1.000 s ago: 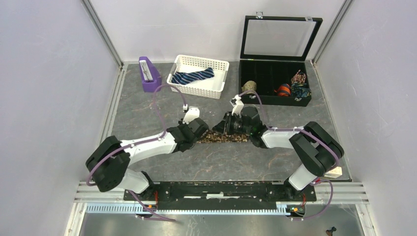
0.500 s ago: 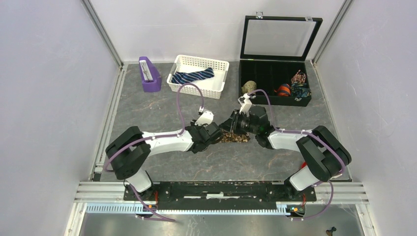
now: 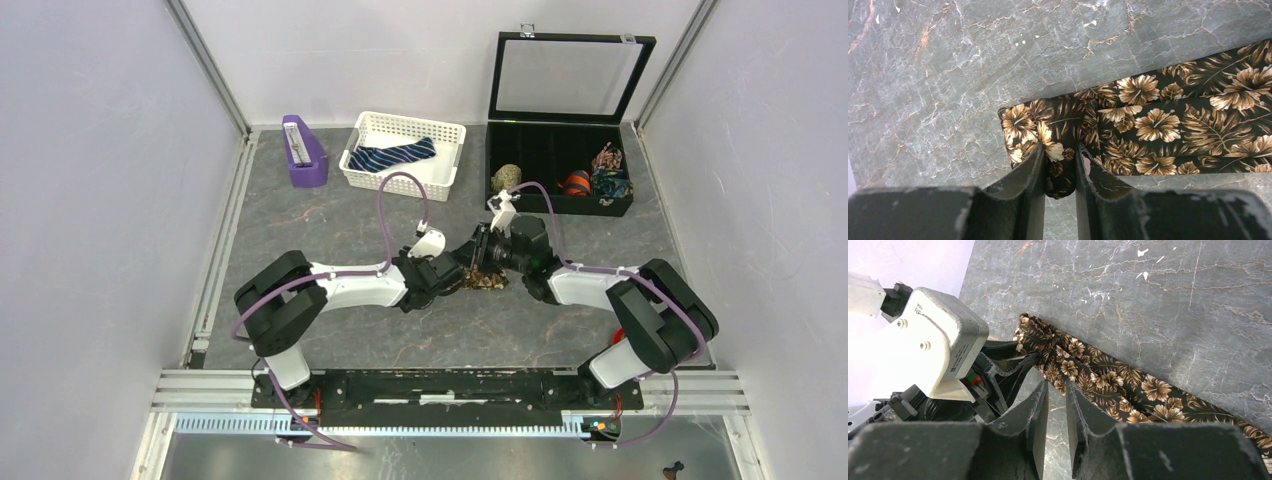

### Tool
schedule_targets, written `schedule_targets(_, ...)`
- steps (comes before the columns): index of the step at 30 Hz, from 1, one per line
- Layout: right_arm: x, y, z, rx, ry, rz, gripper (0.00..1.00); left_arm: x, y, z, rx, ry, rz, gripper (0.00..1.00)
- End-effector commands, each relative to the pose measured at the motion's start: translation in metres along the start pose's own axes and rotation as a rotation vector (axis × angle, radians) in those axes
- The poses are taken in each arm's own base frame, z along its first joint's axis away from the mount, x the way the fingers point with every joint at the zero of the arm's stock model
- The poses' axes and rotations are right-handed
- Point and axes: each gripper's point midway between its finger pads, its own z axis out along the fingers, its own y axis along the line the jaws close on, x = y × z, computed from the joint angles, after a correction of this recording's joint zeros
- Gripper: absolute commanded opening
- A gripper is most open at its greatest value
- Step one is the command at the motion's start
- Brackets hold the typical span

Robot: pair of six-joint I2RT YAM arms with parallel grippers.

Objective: Roll the ties
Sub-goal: Roll the tie at the center of the board.

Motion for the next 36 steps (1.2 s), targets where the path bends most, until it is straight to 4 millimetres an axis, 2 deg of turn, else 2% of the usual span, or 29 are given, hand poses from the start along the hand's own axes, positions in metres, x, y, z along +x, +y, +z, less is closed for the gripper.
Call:
schedule_targets(1,-0.010,0.006,-0.006,-0.023,-0.036,-0.033,0.26,-0.007,-0.021,-0.002,0.072,-0.004,-0.081,0.23)
schedule_targets(10,-0.012,0.003,-0.005,-0.010,-0.042,-0.030,0.27,-0.013,-0.036,-0.008,0.172,-0.020,-0.095,0.46)
schedule_targets(19,-0.012,0.001,-0.006,-0.001,-0.043,-0.030,0.34,-0.027,-0.038,-0.024,0.250,-0.041,-0.117,0.65)
schedule_targets(23,-0.012,0.000,-0.006,0.006,-0.043,-0.032,0.40,-0.041,-0.032,-0.037,0.279,-0.070,-0.130,0.77)
schedule_targets(27,-0.014,0.001,-0.008,0.008,-0.049,-0.039,0.45,-0.052,-0.022,-0.049,0.296,-0.107,-0.153,0.83)
schedule_targets(28,-0.015,0.003,-0.008,0.003,-0.050,-0.048,0.48,-0.055,-0.019,-0.053,0.304,-0.121,-0.164,0.85)
schedule_targets(30,-0.016,0.004,-0.009,0.011,-0.047,-0.080,0.63,-0.060,-0.013,-0.060,0.322,-0.148,-0.187,0.92)
schedule_targets(31,-0.018,0.003,-0.010,0.023,-0.055,-0.090,0.78,-0.061,-0.008,-0.063,0.325,-0.159,-0.199,0.93)
schedule_targets(33,-0.020,0.005,-0.011,0.023,-0.062,-0.099,0.97,-0.064,0.001,-0.066,0.330,-0.178,-0.227,0.96)
schedule_targets(36,-0.019,0.009,-0.009,0.002,-0.051,-0.088,0.98,-0.063,0.019,-0.067,0.333,-0.193,-0.284,0.98)
